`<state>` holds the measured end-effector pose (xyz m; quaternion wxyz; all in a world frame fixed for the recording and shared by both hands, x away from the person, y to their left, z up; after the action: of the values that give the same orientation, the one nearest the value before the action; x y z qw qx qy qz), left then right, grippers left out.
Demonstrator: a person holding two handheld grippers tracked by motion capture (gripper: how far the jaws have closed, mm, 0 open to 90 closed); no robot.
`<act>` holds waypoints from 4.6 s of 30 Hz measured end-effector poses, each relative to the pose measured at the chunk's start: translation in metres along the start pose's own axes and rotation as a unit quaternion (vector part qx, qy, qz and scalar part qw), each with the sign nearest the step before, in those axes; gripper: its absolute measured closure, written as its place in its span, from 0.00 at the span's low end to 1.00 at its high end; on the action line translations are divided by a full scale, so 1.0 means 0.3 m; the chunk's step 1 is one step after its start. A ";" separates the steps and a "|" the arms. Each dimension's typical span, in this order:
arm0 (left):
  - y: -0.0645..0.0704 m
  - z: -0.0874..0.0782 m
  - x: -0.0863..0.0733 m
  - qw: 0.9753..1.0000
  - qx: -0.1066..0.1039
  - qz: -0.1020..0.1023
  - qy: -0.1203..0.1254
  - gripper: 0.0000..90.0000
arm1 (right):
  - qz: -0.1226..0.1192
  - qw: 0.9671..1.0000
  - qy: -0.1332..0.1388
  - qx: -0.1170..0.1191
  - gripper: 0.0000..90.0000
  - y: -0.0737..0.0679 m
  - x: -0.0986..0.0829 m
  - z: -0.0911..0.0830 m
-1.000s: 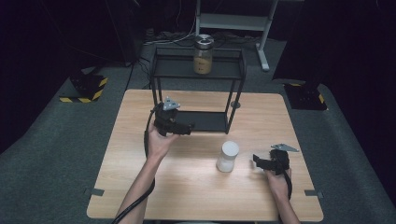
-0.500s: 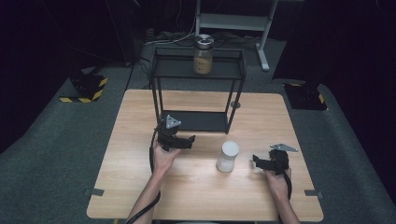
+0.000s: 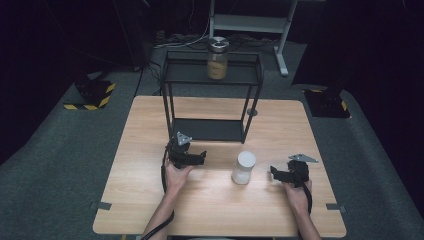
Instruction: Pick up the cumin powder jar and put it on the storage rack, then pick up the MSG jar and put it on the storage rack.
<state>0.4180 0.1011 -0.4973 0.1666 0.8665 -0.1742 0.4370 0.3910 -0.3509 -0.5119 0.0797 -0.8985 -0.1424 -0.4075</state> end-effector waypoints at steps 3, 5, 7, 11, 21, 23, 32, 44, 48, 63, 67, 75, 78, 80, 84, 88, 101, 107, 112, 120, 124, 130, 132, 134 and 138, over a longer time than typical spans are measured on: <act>0.003 0.010 -0.008 1.000 0.002 0.002 -0.003 0.01 | -0.002 1.000 -0.001 -0.001 0.10 -0.001 0.001 0.000; 0.005 0.020 -0.012 1.000 0.003 0.004 -0.009 0.01 | -0.004 1.000 -0.001 -0.001 0.10 -0.002 0.001 0.001; 0.007 0.029 -0.019 1.000 0.002 0.003 -0.013 0.01 | -0.005 1.000 -0.001 -0.001 0.10 -0.002 0.001 0.001; 0.012 0.045 -0.035 1.000 0.002 0.002 -0.020 0.01 | -0.004 1.000 -0.002 -0.001 0.10 -0.005 0.001 0.001; 0.024 0.073 -0.058 0.999 0.003 0.006 -0.040 0.01 | -0.006 1.000 -0.004 -0.003 0.10 -0.008 0.002 0.001; 0.026 0.072 -0.059 0.999 0.001 0.007 -0.036 0.01 | -0.006 1.000 -0.004 -0.003 0.10 -0.009 0.002 0.002; 0.017 0.079 -0.054 0.999 -0.003 -0.008 -0.050 0.01 | -0.008 1.000 -0.005 -0.003 0.10 -0.009 0.002 0.002; 0.004 0.074 -0.059 0.999 -0.011 -0.022 -0.042 0.02 | -0.006 1.000 -0.004 -0.002 0.10 -0.008 0.002 0.001; 0.004 0.074 -0.059 0.999 -0.011 -0.024 -0.042 0.02 | -0.008 1.000 -0.005 -0.004 0.10 -0.010 0.003 0.002; 0.000 0.071 -0.060 0.999 -0.012 -0.027 -0.040 0.03 | -0.010 1.000 -0.007 -0.001 0.08 -0.010 0.004 0.003; 0.000 0.071 -0.061 0.999 -0.011 -0.027 -0.039 0.03 | -0.012 1.000 -0.009 -0.001 0.06 -0.012 0.005 0.003; -0.001 0.070 -0.062 0.999 -0.012 -0.030 -0.038 0.04 | -0.019 1.000 -0.005 0.021 0.06 -0.011 -0.006 -0.012; -0.002 0.070 -0.062 0.999 -0.013 -0.032 -0.037 0.04 | -0.024 0.999 -0.003 0.032 0.06 -0.016 -0.010 -0.023; -0.002 0.070 -0.063 0.999 -0.012 -0.032 -0.036 0.04 | -0.033 0.999 0.002 0.042 0.06 -0.019 -0.016 -0.028; -0.001 0.070 -0.062 0.999 -0.011 -0.031 -0.037 0.04 | -0.044 0.998 0.000 0.054 0.07 -0.039 -0.020 -0.035; -0.001 0.070 -0.062 0.999 -0.011 -0.031 -0.037 0.04 | -0.057 0.996 0.007 0.073 0.07 -0.059 -0.027 -0.046; 0.000 0.070 -0.062 0.999 -0.010 -0.030 -0.037 0.05 | -0.102 0.985 0.021 0.134 0.08 -0.126 -0.028 -0.099; 0.000 0.070 -0.062 0.999 -0.009 -0.030 -0.037 0.05 | -0.120 0.980 0.026 0.157 0.09 -0.161 -0.016 -0.116; 0.001 0.070 -0.062 0.999 -0.009 -0.030 -0.037 0.05 | -0.135 0.975 0.031 0.171 0.09 -0.194 -0.003 -0.118; 0.000 0.070 -0.062 0.999 -0.009 -0.031 -0.037 0.05 | -0.147 0.970 0.050 0.188 0.10 -0.241 0.019 -0.114; 0.000 0.070 -0.062 0.999 -0.010 -0.031 -0.037 0.05 | -0.150 0.968 0.058 0.192 0.11 -0.260 0.036 -0.110; 0.000 0.069 -0.063 0.999 -0.010 -0.032 -0.037 0.05 | -0.154 0.967 0.063 0.193 0.11 -0.291 0.070 -0.094; -0.001 0.069 -0.063 0.999 -0.010 -0.032 -0.036 0.05 | -0.156 0.967 0.065 0.193 0.11 -0.300 0.081 -0.087; -0.001 0.069 -0.063 0.999 -0.010 -0.033 -0.036 0.05 | -0.156 0.966 0.066 0.193 0.12 -0.307 0.090 -0.079; -0.001 0.069 -0.063 0.999 -0.011 -0.033 -0.036 0.05 | -0.153 0.967 0.070 0.193 0.14 -0.315 0.104 -0.066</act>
<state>0.4221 0.0953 -0.5244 0.1840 0.8852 -0.1558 0.3979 0.3663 -0.2605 -0.4728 0.1987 -0.8026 -0.3481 -0.4418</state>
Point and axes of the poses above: each handheld gripper's, and its own axes: z roughly forward along the jaws, x roughly out of its top, y roughly to its right, the point moved 9 cm from there along z, roughly forward along the jaws, and after that the axes turned 1 degree about -x, right-handed, at the moved point
